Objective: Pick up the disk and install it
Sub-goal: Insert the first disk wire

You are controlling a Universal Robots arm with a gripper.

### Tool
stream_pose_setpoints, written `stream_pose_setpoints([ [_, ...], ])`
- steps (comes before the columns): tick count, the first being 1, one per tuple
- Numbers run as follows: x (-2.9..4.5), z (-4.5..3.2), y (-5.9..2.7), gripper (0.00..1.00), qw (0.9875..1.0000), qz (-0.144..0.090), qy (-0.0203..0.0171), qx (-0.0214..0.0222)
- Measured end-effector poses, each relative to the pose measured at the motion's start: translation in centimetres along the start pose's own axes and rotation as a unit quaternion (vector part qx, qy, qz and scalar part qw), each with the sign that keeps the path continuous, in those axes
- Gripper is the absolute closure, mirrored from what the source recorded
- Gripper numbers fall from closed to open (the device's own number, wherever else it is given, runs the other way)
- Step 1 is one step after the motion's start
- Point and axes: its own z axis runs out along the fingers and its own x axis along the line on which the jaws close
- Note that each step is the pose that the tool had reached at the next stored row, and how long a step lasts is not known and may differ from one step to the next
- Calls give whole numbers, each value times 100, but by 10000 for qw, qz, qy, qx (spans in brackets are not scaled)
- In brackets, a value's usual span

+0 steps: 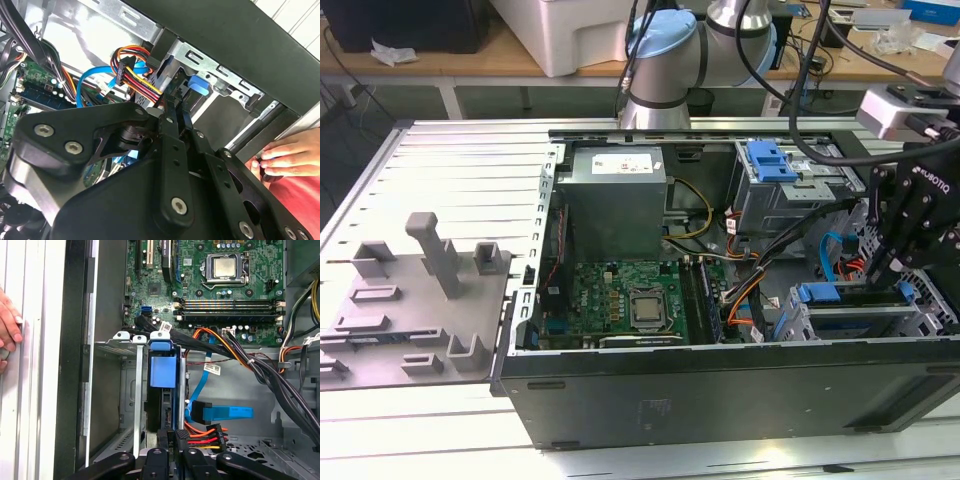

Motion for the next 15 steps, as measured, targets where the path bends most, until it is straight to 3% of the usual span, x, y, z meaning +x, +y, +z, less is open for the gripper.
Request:
stream_pose_setpoints([
  [15,-13,19,-1,82,10000,0,1,0],
])
